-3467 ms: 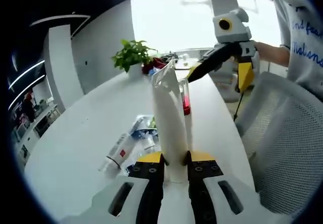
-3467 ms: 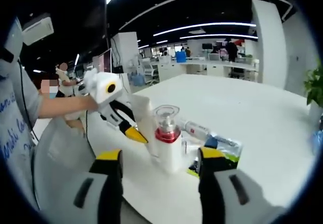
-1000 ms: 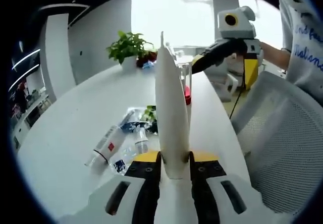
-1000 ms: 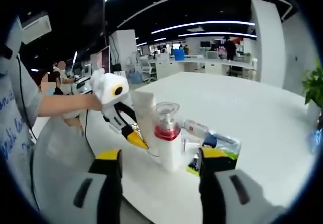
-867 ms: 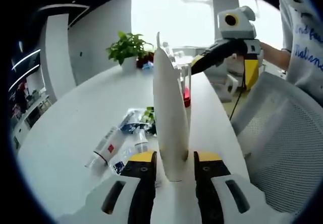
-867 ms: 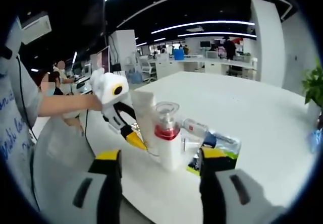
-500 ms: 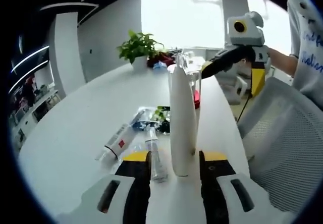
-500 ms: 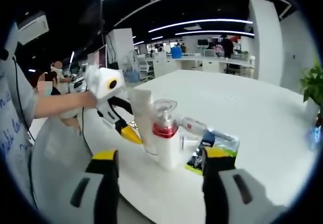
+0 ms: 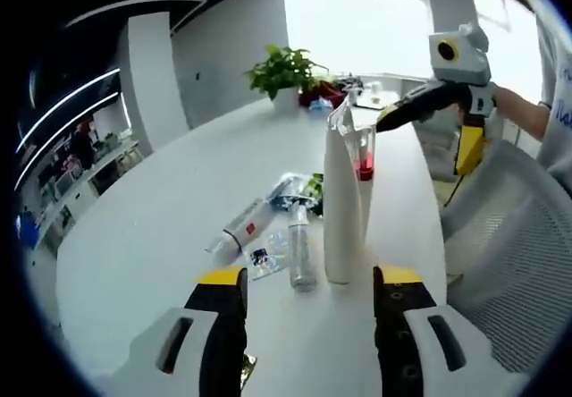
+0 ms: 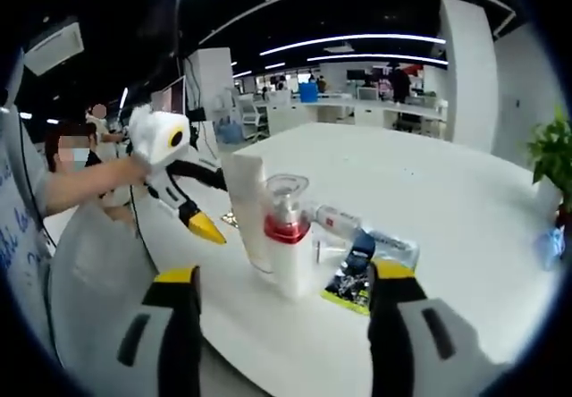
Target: Arrange the skincare products in the storage area until every visible bottle or jar stands upright without overlapping.
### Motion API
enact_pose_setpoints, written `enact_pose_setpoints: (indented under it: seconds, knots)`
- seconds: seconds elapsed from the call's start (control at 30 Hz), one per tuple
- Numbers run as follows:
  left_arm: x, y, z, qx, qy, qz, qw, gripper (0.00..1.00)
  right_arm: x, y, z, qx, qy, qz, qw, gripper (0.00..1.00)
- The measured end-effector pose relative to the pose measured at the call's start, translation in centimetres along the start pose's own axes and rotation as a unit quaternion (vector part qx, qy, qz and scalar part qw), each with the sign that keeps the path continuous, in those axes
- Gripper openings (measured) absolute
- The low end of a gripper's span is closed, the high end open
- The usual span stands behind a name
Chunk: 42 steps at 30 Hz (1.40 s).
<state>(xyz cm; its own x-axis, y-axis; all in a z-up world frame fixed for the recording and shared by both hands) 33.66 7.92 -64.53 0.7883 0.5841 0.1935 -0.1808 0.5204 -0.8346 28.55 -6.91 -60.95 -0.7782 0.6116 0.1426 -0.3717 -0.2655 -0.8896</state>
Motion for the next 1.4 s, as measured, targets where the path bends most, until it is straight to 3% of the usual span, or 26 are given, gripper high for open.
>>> enact_pose_setpoints:
  seconds: [0.27,0.57,0.7,1.13,1.4]
  knots:
    - [0.1,0.1,1.9,0.012,-0.036,0.019,0.9991,0.7,0.1,0.7,0.0,0.013,0.0,-0.011,0.9999,0.84]
    - [-0.2,0.4,3.8,0.025,-0.048,0.035,0.9979,0.85,0.2,0.9,0.0,0.022,-0.002,-0.008,0.9997,0.88]
    - [0.6,1.0,4.6,0.033,-0.073,0.03,0.9963,0.94,0.2,1.0,0.0,0.028,-0.004,-0.004,0.9996,0.88]
    - [1.4,2.3,7.0,0.053,-0.111,0.055,0.9909,0.97,-0.3,0.6,0.2,0.036,0.016,-0.004,0.9992,0.98]
    - [1.2,3.1,7.6,0.057,-0.094,0.078,0.9908,0.97,-0.1,0.9,0.7,0.036,0.044,-0.019,0.9982,1.0]
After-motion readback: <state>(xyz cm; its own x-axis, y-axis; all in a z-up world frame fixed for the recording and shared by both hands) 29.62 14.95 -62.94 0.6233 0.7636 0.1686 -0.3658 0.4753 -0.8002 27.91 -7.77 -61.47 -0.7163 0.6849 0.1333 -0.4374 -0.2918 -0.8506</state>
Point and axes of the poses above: the point that each gripper's makers call its tool centre point, and the gripper's own axes: z roughly backward along the fingers, x roughly to its left, y roughly out of its underside, the point moved 2 cm from there along z, roughly backward along the fingers, and after that the axes turned 12 degrees about -y, right-handed, at the moved point
